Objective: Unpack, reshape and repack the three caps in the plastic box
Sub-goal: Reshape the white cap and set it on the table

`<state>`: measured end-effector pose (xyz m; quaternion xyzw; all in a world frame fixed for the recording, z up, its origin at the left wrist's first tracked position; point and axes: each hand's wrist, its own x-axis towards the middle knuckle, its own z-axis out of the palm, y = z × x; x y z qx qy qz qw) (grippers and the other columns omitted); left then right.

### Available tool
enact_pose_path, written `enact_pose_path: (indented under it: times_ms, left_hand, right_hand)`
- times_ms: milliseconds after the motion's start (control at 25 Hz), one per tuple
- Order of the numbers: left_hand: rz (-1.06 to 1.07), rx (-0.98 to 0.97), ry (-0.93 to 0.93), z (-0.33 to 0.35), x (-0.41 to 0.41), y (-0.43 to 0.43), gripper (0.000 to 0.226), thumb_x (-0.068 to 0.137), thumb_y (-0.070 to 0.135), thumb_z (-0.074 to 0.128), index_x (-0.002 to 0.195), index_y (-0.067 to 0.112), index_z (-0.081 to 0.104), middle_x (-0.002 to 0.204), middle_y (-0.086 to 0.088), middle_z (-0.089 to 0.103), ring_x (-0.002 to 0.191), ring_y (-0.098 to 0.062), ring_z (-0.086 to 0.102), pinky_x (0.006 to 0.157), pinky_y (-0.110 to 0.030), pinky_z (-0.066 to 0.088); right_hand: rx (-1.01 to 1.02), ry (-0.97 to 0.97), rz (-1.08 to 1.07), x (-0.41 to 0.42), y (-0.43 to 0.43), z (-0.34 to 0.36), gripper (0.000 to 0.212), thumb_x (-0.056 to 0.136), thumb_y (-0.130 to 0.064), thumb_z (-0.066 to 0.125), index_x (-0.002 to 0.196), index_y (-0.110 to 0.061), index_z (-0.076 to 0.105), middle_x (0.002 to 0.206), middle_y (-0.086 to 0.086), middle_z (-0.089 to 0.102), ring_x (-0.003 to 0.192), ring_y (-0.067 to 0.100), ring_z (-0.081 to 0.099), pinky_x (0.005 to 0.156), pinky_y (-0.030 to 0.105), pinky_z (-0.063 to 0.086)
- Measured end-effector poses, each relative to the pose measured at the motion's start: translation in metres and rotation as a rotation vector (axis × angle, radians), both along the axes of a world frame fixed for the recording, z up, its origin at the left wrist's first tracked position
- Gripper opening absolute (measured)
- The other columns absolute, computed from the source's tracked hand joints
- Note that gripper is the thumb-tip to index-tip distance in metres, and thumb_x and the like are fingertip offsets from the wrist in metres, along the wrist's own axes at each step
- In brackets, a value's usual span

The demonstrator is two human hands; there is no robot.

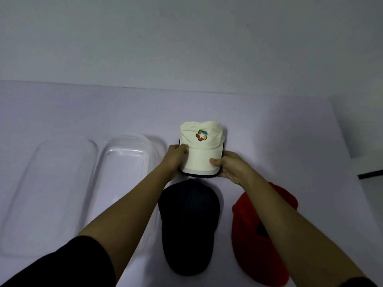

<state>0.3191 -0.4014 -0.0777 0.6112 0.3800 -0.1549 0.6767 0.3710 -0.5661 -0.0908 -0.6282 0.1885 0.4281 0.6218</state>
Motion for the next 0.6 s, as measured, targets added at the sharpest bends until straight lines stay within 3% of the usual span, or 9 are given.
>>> enact_pose_path:
  times_ms: [80, 160, 280, 400, 520, 600]
  left_hand:
    - [-0.107, 0.267, 0.019, -0.011, 0.000, -0.001, 0.061, 0.077, 0.044, 0.041, 0.126, 0.008, 0.044, 0.121, -0.006, 0.054, 0.104, -0.026, 0.053, 0.085, -0.038, 0.046]
    - [-0.162, 0.469, 0.019, -0.016, 0.000, -0.004, 0.057, 0.083, 0.046, 0.039, 0.121, 0.004, 0.048, 0.116, -0.012, 0.054, 0.099, -0.028, 0.051, 0.078, -0.034, 0.039]
    - [-0.312, 0.704, 0.031, -0.022, 0.002, -0.007, 0.043, 0.092, 0.029, 0.043, 0.122, -0.001, 0.045, 0.121, -0.021, 0.048, 0.108, -0.035, 0.047, 0.088, -0.039, 0.037]
    - [-0.252, 0.801, -0.143, -0.009, 0.005, -0.003, 0.042, 0.092, 0.011, 0.045, 0.133, 0.002, 0.041, 0.129, -0.018, 0.043, 0.110, -0.034, 0.049, 0.088, -0.030, 0.036]
    - [-0.170, 0.889, -0.366, 0.011, 0.025, 0.015, 0.034, 0.093, 0.014, 0.049, 0.126, 0.009, 0.054, 0.126, -0.012, 0.054, 0.092, -0.021, 0.057, 0.078, -0.014, 0.031]
    - [-0.406, 0.902, -0.427, 0.019, 0.043, 0.029, 0.037, 0.093, 0.016, 0.051, 0.130, 0.012, 0.053, 0.134, -0.008, 0.053, 0.102, -0.020, 0.058, 0.084, -0.016, 0.037]
  right_hand:
    - [-0.067, -0.069, 0.026, 0.002, -0.001, -0.008, 0.052, 0.081, 0.006, 0.064, 0.130, -0.003, 0.049, 0.128, 0.010, 0.058, 0.112, 0.028, 0.056, 0.084, 0.042, 0.053]
    - [-0.152, -0.175, 0.073, 0.003, -0.001, -0.010, 0.056, 0.079, 0.001, 0.067, 0.132, -0.007, 0.048, 0.134, 0.007, 0.055, 0.112, 0.024, 0.054, 0.091, 0.041, 0.049]
    - [-0.356, -0.334, 0.242, 0.006, 0.000, -0.004, 0.065, 0.078, -0.004, 0.071, 0.137, -0.008, 0.043, 0.141, 0.008, 0.047, 0.120, 0.025, 0.048, 0.091, 0.032, 0.042]
    - [-0.528, -0.603, 0.395, 0.016, -0.003, 0.001, 0.072, 0.078, -0.011, 0.070, 0.142, -0.011, 0.037, 0.144, 0.013, 0.038, 0.129, 0.030, 0.043, 0.103, 0.037, 0.041]
    - [-0.437, -1.046, 0.325, 0.039, -0.004, 0.013, 0.046, 0.088, -0.012, 0.061, 0.133, -0.012, 0.050, 0.131, 0.013, 0.048, 0.104, 0.024, 0.058, 0.087, 0.030, 0.049]
    - [-0.421, -1.181, 0.427, 0.056, 0.002, 0.024, 0.038, 0.092, -0.015, 0.056, 0.130, -0.013, 0.053, 0.129, 0.010, 0.053, 0.093, 0.016, 0.057, 0.080, 0.023, 0.046]
